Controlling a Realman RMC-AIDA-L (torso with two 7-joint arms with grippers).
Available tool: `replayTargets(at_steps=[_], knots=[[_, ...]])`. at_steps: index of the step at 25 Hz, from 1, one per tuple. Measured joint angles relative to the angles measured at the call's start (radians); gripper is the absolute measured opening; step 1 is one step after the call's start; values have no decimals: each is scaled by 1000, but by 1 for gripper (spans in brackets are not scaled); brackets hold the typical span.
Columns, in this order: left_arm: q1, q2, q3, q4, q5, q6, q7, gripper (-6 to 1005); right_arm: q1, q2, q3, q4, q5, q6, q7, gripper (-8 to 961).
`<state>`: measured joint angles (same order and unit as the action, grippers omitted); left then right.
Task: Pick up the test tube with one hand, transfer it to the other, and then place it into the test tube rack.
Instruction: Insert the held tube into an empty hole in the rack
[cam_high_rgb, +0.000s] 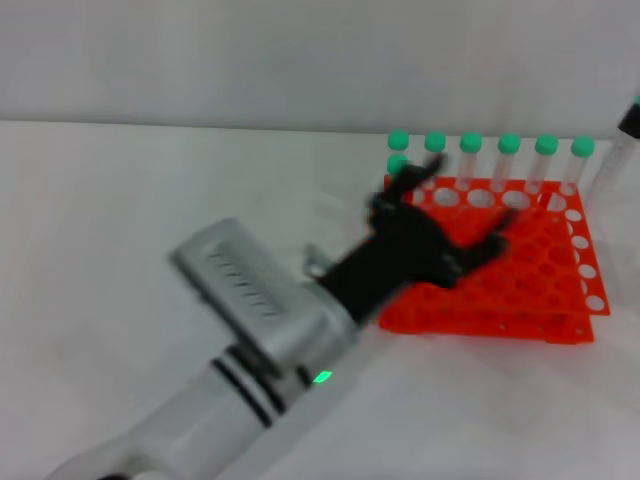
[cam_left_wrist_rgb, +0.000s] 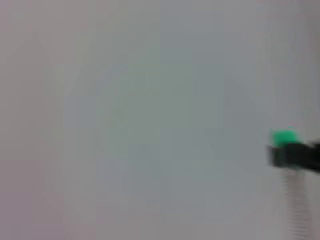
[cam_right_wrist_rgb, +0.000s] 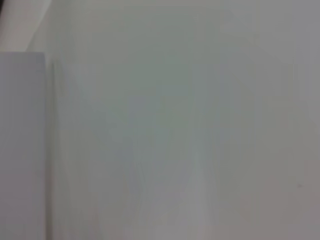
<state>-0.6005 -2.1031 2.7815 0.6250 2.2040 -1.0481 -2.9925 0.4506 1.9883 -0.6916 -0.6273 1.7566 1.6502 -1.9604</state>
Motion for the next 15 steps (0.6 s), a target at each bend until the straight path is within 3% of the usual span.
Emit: replayTargets(at_steps=[3,8,15], knots=[[109,4,-70,-16,-1,-86,-1,871,36,22,-10,31,0,-38,-62,213],[247,5,-126,-88,-9,-270,1,890,150,26,-16,210,20,-58,-205,214],[327,6,-128,-163,-172,-363,-5,894,233,38,-17,395,52,-97,-419,216]])
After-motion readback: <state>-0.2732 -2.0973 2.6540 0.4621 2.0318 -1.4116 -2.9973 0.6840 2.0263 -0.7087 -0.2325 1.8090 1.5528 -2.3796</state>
